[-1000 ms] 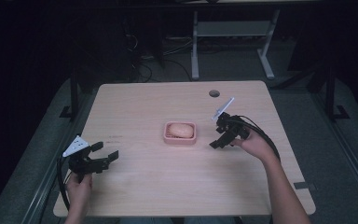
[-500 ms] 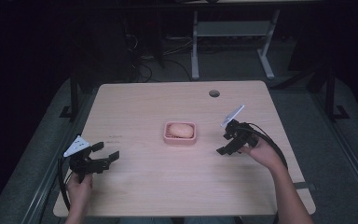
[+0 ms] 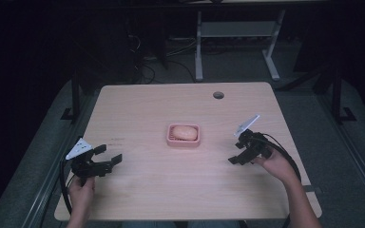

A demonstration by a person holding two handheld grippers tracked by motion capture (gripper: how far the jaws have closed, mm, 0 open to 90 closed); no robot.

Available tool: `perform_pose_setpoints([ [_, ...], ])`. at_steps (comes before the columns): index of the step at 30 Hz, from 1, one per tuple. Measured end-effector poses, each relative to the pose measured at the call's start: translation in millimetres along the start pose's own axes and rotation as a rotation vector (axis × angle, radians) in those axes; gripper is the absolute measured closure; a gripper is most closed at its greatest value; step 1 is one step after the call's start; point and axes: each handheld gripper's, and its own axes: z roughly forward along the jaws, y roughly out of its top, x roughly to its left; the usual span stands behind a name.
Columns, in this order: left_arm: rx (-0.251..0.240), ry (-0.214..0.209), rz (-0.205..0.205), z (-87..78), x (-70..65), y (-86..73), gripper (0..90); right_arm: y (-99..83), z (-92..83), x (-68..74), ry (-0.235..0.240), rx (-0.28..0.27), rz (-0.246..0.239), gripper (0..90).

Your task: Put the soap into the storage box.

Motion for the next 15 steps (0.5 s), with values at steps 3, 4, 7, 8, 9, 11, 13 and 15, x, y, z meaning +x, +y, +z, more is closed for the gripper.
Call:
perform_pose_setpoints([
  [3,-0.001,-0.001,0.0,0.1,-0.1,-0.1,14.3,-7.2,-1.2,1.7,-0.003,-0.012,0.002,25.0],
  [4,0.001,-0.001,0.007,0.2,0.3,0.1,14.2,-9.6,-1.6,3.0,-0.002,-0.017,0.007,25.0],
  [7,0.003,-0.002,0.007,0.7,-0.7,0.3,14.2,-16.4,-1.8,5.6,-0.005,-0.027,0.008,25.0],
  [8,0.003,-0.002,0.007,0.7,-0.7,0.3,14.3,-19.5,-1.7,7.1,-0.004,-0.029,0.009,25.0],
  [9,0.005,-0.003,0.004,0.9,-1.3,0.2,14.2,-22.0,-1.4,8.3,-0.003,-0.035,0.009,25.0],
  [11,0.005,-0.005,0.008,1.4,-1.4,0.3,14.3,-24.5,-1.5,9.9,-0.002,-0.037,0.012,25.0],
  [13,0.009,-0.004,0.014,2.0,-1.7,0.6,14.2,-31.7,-1.6,14.0,-0.003,-0.049,0.016,25.0],
  [15,0.009,-0.006,0.014,2.3,-1.7,0.6,14.2,-36.7,-1.7,16.2,-0.003,-0.059,0.014,25.0],
])
